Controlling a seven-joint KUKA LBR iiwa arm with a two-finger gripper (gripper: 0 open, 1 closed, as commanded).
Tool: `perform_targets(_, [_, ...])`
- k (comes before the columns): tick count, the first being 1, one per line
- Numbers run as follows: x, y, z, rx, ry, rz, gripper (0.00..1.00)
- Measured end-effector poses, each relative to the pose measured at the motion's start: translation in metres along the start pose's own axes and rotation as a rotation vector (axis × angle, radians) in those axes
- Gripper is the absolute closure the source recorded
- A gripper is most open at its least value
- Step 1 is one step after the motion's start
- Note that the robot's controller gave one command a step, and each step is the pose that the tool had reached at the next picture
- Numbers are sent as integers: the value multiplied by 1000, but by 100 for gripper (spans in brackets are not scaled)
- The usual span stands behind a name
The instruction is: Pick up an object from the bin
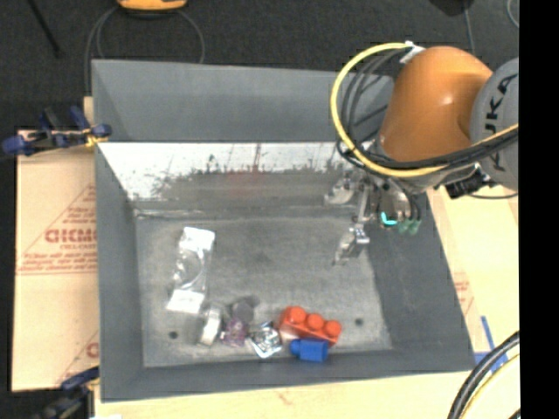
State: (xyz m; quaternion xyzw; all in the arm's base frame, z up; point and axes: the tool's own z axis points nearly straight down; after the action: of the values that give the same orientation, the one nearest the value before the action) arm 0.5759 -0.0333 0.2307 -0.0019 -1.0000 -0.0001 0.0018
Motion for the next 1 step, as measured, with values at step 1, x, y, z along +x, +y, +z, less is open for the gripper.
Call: perform_targets(1, [38, 20, 110, 2, -17, -23, 0])
